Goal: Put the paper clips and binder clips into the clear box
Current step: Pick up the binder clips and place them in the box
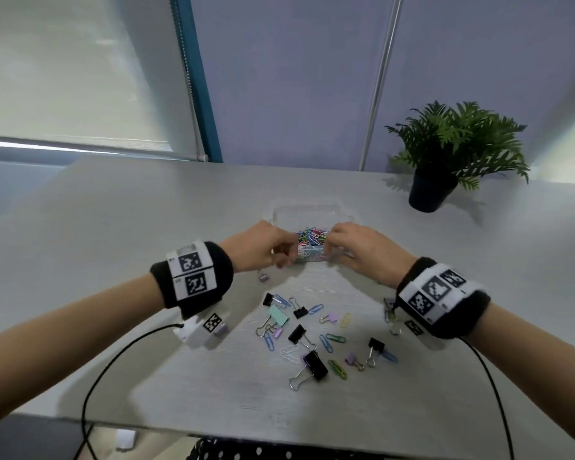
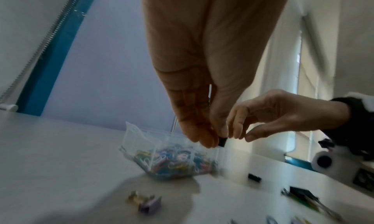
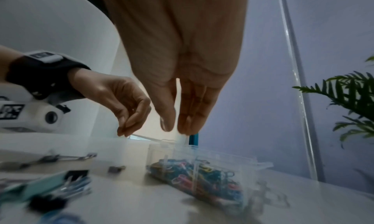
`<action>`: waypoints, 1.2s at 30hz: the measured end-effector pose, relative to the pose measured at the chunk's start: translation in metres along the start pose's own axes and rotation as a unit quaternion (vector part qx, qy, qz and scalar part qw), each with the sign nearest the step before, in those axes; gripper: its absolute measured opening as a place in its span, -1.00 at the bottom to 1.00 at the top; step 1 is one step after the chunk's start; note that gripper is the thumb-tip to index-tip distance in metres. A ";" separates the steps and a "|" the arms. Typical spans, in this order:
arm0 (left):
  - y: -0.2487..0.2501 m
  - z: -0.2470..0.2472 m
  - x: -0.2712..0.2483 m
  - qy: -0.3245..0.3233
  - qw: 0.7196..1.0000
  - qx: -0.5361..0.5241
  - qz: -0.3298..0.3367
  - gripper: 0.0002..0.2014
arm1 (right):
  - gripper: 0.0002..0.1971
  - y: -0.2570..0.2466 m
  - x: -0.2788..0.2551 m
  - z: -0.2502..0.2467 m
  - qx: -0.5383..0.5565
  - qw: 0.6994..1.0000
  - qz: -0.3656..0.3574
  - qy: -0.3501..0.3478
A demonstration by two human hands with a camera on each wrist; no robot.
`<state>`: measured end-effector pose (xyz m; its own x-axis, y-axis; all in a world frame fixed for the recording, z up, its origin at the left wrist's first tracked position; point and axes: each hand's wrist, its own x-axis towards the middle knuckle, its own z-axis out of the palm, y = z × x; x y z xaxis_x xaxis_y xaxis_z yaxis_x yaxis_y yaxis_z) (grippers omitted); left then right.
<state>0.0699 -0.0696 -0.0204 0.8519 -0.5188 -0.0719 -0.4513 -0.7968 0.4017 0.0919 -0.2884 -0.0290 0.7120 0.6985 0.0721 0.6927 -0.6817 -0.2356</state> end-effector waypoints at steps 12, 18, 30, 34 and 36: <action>0.011 0.045 -0.073 -0.134 0.988 0.052 0.055 -0.83 | -0.68 -0.049 -0.049 0.043 -0.055 0.976 0.055 -0.205; 0.013 0.058 -0.070 -0.132 0.986 0.072 0.065 -0.85 | -0.84 -0.052 -0.043 0.052 0.015 0.983 0.076 -0.168; 0.017 0.062 -0.071 -0.122 0.977 0.167 0.055 -0.91 | -0.82 -0.053 -0.051 0.052 0.054 0.982 0.105 -0.147; 0.019 0.060 -0.073 -0.131 0.975 0.175 0.044 -0.90 | -0.76 -0.055 -0.050 0.050 0.055 0.980 0.103 -0.159; 0.020 0.062 -0.074 -0.115 0.975 0.181 0.050 -0.86 | -0.73 -0.055 -0.051 0.048 0.051 0.981 0.090 -0.162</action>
<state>-0.0182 -0.0664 -0.0633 0.7362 -0.6213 -0.2685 -0.6282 -0.7748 0.0705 0.0116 -0.2763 -0.0662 0.7361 0.6129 -0.2872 0.5323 -0.7862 -0.3138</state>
